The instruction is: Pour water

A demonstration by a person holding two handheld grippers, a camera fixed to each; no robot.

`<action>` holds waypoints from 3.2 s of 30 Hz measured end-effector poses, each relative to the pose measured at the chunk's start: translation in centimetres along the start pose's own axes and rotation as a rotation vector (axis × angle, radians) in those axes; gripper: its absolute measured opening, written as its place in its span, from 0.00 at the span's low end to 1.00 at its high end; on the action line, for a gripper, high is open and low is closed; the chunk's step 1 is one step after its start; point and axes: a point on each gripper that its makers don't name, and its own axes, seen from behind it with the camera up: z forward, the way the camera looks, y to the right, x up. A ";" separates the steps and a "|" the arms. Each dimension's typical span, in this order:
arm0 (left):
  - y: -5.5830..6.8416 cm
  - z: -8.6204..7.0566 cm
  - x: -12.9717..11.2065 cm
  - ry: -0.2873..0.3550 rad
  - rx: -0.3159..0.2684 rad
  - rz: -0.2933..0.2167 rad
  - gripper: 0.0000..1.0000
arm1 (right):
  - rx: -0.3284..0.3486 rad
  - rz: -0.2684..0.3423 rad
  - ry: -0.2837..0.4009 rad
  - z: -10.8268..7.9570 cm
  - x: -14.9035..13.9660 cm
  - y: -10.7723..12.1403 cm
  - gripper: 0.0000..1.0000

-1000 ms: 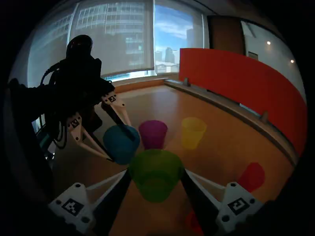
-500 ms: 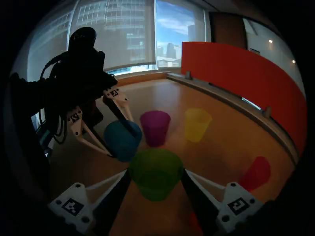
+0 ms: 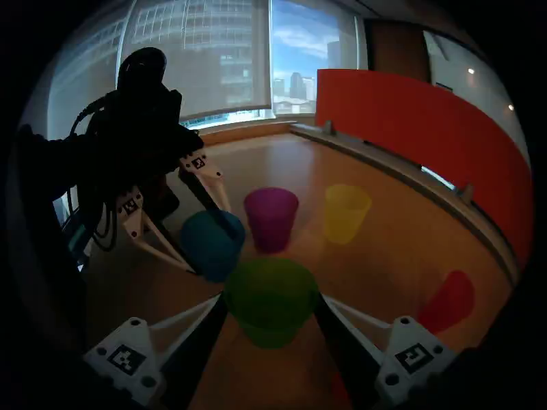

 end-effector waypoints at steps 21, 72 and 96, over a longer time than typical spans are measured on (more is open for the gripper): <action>-0.3 -0.1 -1.6 -0.058 0.019 0.016 0.83 | -0.012 0.005 -0.013 0.2 -1.1 0.0 0.94; -3.6 -8.8 -4.4 -0.041 0.308 -0.122 0.83 | -0.246 0.126 0.123 -11.1 -2.5 2.7 0.99; -9.4 -14.8 -3.3 0.232 0.684 -0.331 0.83 | -0.694 0.187 0.273 -18.5 -2.3 9.9 0.99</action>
